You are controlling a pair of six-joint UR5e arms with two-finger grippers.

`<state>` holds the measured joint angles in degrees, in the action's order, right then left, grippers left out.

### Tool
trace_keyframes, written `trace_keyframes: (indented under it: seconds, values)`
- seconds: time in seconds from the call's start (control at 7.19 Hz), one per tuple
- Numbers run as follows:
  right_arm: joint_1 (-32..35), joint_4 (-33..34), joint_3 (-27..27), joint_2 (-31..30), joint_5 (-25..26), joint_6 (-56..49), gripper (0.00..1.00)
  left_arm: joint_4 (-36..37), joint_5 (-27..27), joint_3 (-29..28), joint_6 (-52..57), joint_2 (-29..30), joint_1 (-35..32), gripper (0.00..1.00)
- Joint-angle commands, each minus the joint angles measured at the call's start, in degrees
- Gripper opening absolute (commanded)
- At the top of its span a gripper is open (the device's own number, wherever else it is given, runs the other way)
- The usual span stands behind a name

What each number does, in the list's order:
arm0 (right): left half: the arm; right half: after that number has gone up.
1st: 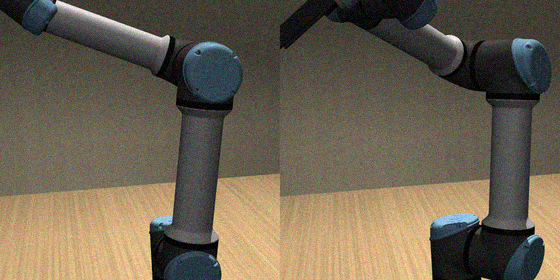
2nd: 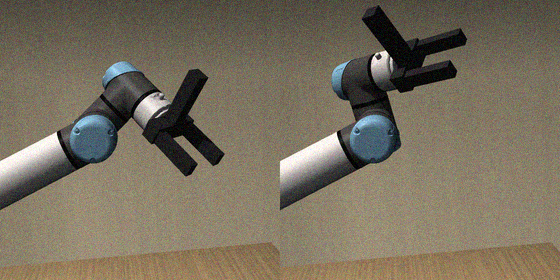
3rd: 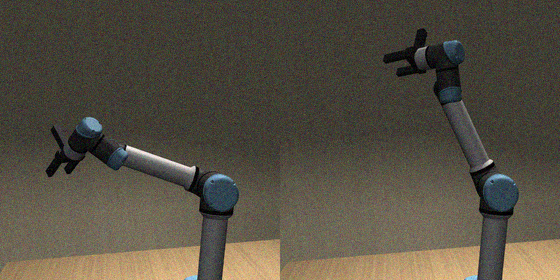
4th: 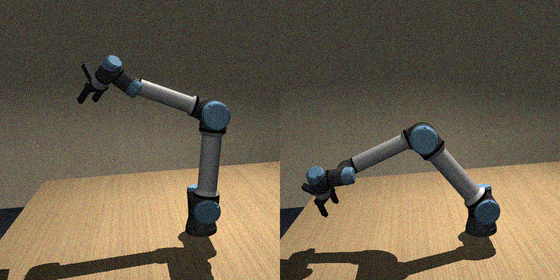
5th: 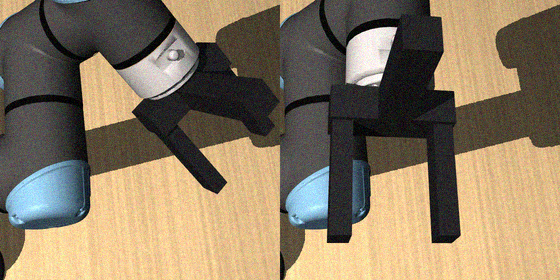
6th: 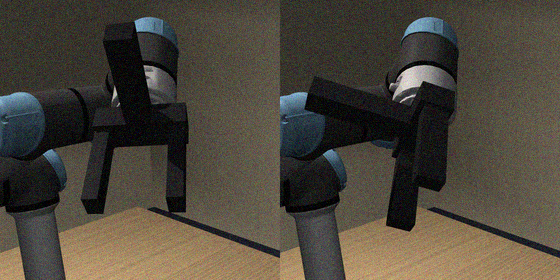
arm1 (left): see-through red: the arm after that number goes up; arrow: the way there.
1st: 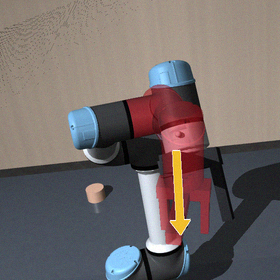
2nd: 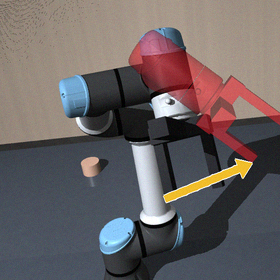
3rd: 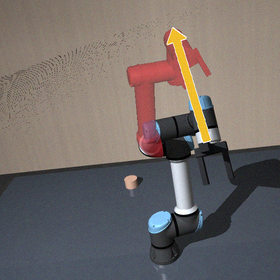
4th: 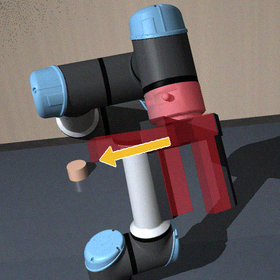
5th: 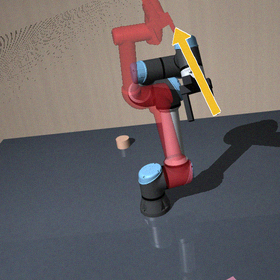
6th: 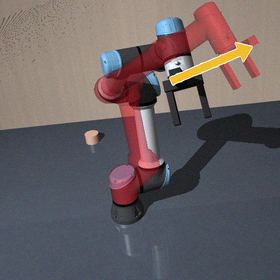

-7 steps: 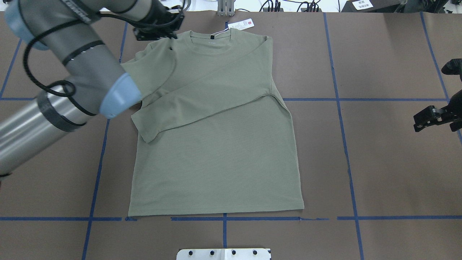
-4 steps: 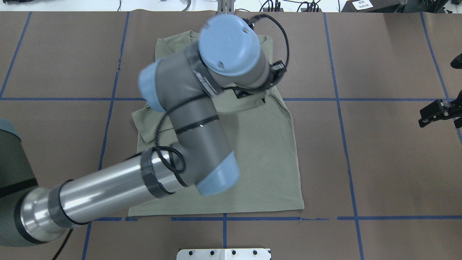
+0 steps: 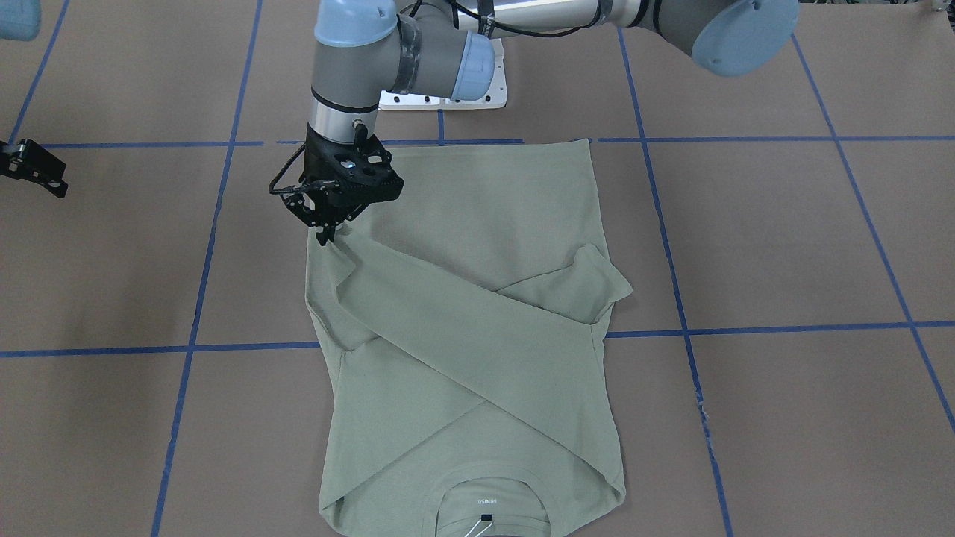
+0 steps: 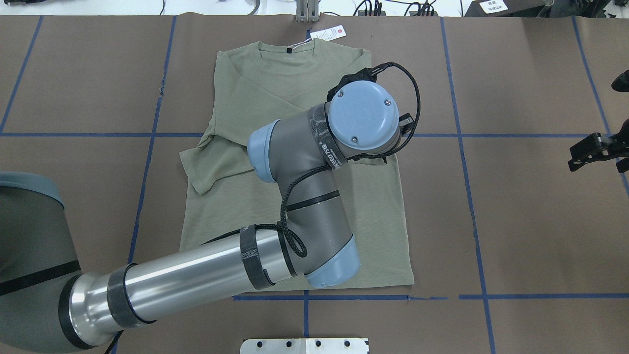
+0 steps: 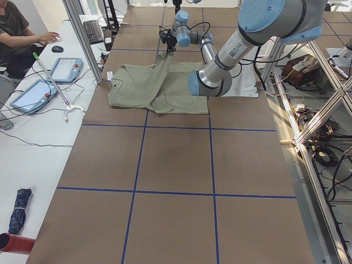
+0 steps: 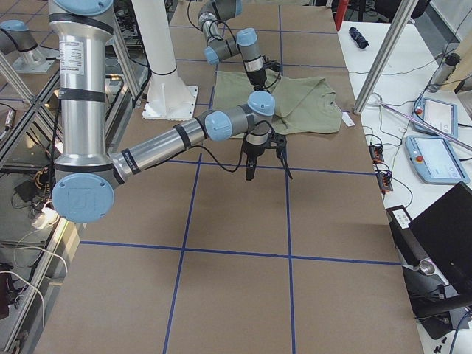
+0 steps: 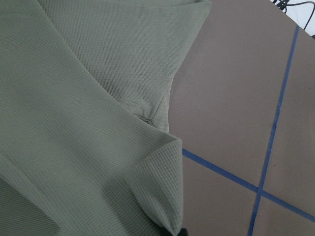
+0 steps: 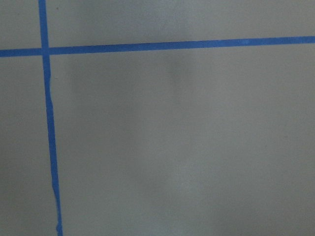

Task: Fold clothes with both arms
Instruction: 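Carry the sleeve cuff across the shirt body with the left gripper, then release the sleeve and move both grippers to the shirt hem corners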

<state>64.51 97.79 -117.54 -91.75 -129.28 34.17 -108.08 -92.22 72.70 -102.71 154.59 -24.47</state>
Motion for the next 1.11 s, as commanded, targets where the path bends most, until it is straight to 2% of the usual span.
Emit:
trace_keyframes:
  seconds: [0.0,0.28,0.56,0.7,0.83,0.97]
  values:
    - [0.00,-0.06,1.86,1.92,-0.01,-0.07,1.00,-5.26,0.29,-3.07,-0.39,1.85,2.57,1.00]
    - [-0.09,-0.67,2.40,3.51,-1.14,-0.07,1.00,-6.62,0.29,-1.95,6.00,-0.15,2.41,1.00]
    - [-0.61,-5.39,2.75,3.60,-3.44,2.80,1.00,-4.87,-0.23,8.10,10.31,-7.68,0.31,1.00]
    - [-3.75,-10.55,2.58,3.77,-3.35,9.44,1.00,-0.25,-0.76,14.77,14.34,-11.99,-0.84,1.00]
    - [-9.61,-16.87,2.58,4.12,-0.39,20.82,1.00,3.54,-4.25,20.67,18.04,-16.82,-1.98,1.00]
    - [-17.15,-20.33,2.32,5.87,6.77,29.90,1.00,4.53,-6.54,27.95,21.73,-24.78,-3.56,1.00]
